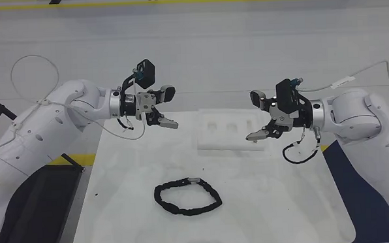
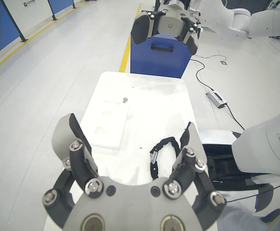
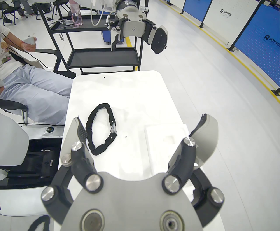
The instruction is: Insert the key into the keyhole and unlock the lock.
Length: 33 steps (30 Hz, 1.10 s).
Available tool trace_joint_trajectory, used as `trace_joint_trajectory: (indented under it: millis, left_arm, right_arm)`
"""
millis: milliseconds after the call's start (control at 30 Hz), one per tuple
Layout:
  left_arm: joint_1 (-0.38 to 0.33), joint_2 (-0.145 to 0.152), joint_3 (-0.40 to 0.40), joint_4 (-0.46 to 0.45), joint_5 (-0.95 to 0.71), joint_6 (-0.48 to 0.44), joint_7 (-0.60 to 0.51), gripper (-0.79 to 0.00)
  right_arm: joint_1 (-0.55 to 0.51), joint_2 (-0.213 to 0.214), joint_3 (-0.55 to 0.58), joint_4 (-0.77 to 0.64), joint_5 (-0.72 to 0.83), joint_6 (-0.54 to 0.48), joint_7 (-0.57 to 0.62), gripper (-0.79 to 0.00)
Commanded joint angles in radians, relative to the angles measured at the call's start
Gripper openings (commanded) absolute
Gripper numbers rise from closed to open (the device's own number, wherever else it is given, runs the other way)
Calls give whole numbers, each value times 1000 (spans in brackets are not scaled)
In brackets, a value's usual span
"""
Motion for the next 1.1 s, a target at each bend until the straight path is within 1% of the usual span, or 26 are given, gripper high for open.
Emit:
trace_joint_trajectory:
  millis: [0, 767, 933, 1067]
  left_arm:
    - [0, 0, 0, 0, 0, 0, 0, 0]
    - [0, 0, 0, 0, 0, 0, 0, 0]
    - [0, 0, 0, 0, 0, 0, 0, 0]
    - [0, 0, 0, 0, 0, 0, 0, 0]
  right_arm:
    - [0, 0, 0, 0, 0, 0, 0, -1]
    - [0, 0, 0, 0, 0, 0, 0, 0]
    - [-23, 1, 4, -17, -64, 82, -6, 0]
    - [-37, 1, 4, -1, -82, 113, -12, 0]
